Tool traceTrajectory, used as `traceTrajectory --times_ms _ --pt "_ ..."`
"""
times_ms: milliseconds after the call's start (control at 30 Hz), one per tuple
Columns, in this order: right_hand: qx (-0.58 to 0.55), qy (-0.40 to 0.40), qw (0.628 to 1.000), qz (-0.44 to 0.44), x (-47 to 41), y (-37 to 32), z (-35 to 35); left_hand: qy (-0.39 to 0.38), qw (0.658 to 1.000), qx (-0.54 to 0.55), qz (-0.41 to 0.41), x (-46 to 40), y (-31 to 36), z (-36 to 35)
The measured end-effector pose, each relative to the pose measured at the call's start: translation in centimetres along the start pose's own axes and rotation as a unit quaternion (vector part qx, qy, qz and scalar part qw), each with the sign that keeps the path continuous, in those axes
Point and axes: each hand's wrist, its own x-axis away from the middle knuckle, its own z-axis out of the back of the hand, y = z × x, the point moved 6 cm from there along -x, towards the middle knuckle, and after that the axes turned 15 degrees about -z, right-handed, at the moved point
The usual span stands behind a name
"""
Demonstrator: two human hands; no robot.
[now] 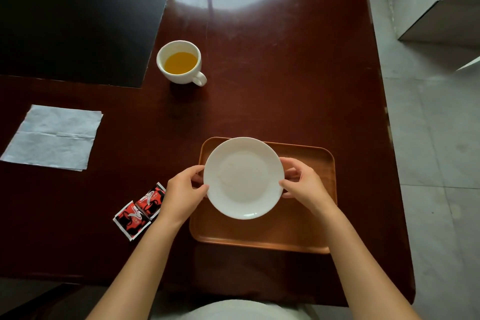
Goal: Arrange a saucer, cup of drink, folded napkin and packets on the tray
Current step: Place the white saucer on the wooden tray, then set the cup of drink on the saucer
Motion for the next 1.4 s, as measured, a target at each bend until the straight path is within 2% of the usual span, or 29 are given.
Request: traceTrajectory --times_ms 133,233,400,567,733,933,1033,1267,1400 --pt "0.068 0.077 0.995 0.019 0.0 -1.6 1.7 -0.005 1.000 -0.004 0.005 -0.8 -0.2 1.2" --pt "0.073 0.143 0.986 0.047 -0.2 -4.1 2.4 -0.008 1.000 -0.003 0.003 -2.1 0.0 2.9" --pt "0.115 0.163 0.976 0.092 -1.6 -10.5 -0.1 -0.008 1.000 -0.013 -0.025 -6.1 0.3 6.9" --pt "0.152 0.165 0.963 0.147 -3.9 -17.7 -4.0 -0.037 0.998 -0.035 -0.029 -12.2 -1.5 11.6" --pt "0.193 0.147 0.956 0.166 -7.5 -22.3 -7.6 -0.077 0.992 -0.087 -0.044 -18.3 -3.0 14.7" --pt "0.173 0.082 0.971 0.144 -11.8 -25.1 -10.6 -0.141 0.981 -0.081 -0.108 -24.3 -2.7 14.7" --pt "0.171 0.062 0.970 0.160 -12.7 -25.6 -11.5 -0.181 0.974 -0.053 -0.128 -25.7 -2.6 13.6" --pt "0.086 0.057 0.971 0.218 -12.9 -25.9 -12.0 -0.131 0.979 0.066 -0.140 -26.5 -3.6 13.3" --pt "0.081 0.060 0.964 0.245 -12.8 -26.0 -11.7 -0.112 0.979 0.078 -0.153 -26.2 -3.5 13.3"
